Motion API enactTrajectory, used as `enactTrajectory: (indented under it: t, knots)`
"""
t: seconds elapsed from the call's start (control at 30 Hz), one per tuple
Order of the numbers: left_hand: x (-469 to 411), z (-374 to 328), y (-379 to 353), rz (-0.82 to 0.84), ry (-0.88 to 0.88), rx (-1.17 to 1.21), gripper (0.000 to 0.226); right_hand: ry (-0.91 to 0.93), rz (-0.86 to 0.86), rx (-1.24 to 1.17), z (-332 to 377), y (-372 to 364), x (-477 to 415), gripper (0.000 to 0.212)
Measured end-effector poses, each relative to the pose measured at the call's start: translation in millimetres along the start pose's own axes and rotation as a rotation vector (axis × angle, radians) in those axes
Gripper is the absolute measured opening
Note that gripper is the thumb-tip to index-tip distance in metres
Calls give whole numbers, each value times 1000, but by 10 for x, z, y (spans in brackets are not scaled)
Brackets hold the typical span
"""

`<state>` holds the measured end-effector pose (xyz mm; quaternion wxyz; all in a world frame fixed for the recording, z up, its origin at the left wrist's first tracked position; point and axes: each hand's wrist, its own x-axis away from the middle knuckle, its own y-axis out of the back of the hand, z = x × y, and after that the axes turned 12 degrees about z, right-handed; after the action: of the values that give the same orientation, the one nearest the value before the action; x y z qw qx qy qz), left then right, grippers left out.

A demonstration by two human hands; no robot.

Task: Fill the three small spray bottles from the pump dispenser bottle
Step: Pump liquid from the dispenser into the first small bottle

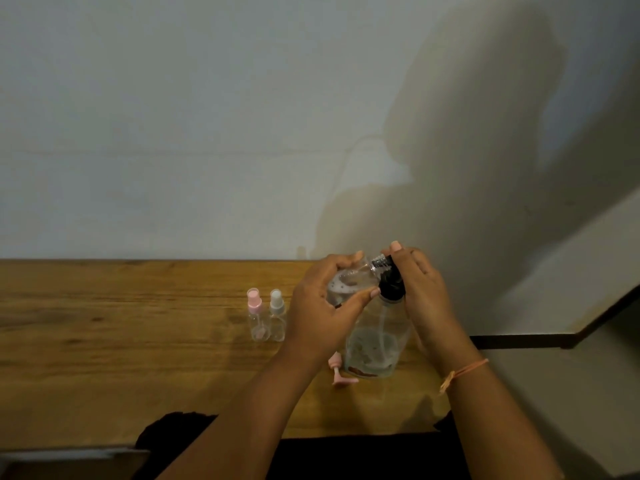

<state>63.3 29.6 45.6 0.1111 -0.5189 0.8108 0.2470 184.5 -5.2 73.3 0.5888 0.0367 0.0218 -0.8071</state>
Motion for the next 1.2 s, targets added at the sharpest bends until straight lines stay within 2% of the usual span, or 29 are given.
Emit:
enactTrajectory:
  t: [0.2,0.47,0.73,0.97,1.2]
  knots:
    - [0,43,20,18,14,-19,44,23,4,54,4,-25,-29,16]
    - [13,-8,14,-6,-42,-49,43,-41,-19,-67,30,-14,11,26]
    - [-10,2,23,7,-31,-20,41,-23,-8,38,35,-47,-1,37]
    - [7,42,43,35,14,-58,40,92,-2,154,7,-70,15,17]
    - [46,9,29,23,-7,-59,35,59,-14,41,15,-41,33,23]
